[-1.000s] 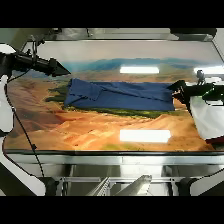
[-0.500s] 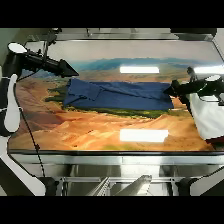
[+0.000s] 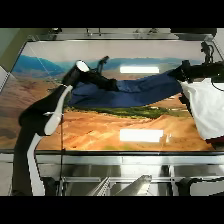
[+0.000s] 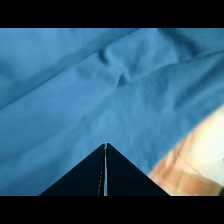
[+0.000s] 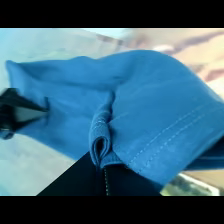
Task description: Fold the shirts.
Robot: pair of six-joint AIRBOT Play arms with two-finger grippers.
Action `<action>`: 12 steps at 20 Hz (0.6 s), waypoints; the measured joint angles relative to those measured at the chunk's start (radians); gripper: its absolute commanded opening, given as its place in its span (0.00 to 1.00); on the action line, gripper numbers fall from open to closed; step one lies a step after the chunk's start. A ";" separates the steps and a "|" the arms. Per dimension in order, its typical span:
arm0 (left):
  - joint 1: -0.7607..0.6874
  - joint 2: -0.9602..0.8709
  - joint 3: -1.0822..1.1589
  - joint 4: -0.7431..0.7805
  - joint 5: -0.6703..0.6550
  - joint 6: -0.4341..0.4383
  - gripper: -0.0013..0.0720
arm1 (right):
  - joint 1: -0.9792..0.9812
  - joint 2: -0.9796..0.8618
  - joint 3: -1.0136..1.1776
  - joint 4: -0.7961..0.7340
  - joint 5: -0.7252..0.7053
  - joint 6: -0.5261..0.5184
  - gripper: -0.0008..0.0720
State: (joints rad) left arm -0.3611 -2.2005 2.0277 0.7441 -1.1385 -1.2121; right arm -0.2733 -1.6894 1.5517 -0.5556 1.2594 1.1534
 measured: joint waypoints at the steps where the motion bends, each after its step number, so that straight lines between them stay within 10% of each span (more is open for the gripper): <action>1: -0.040 -0.014 0.000 0.003 0.040 -0.008 0.02 | 0.001 0.015 0.001 0.025 0.009 0.001 0.03; 12: -0.119 -0.057 0.043 -0.055 0.093 -0.091 0.01 | 0.055 0.092 0.001 0.174 0.072 0.003 0.03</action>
State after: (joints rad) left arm -0.4805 -2.2574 2.0708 0.6888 -1.0451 -1.3033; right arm -0.2184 -1.5974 1.5524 -0.3820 1.3312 1.1568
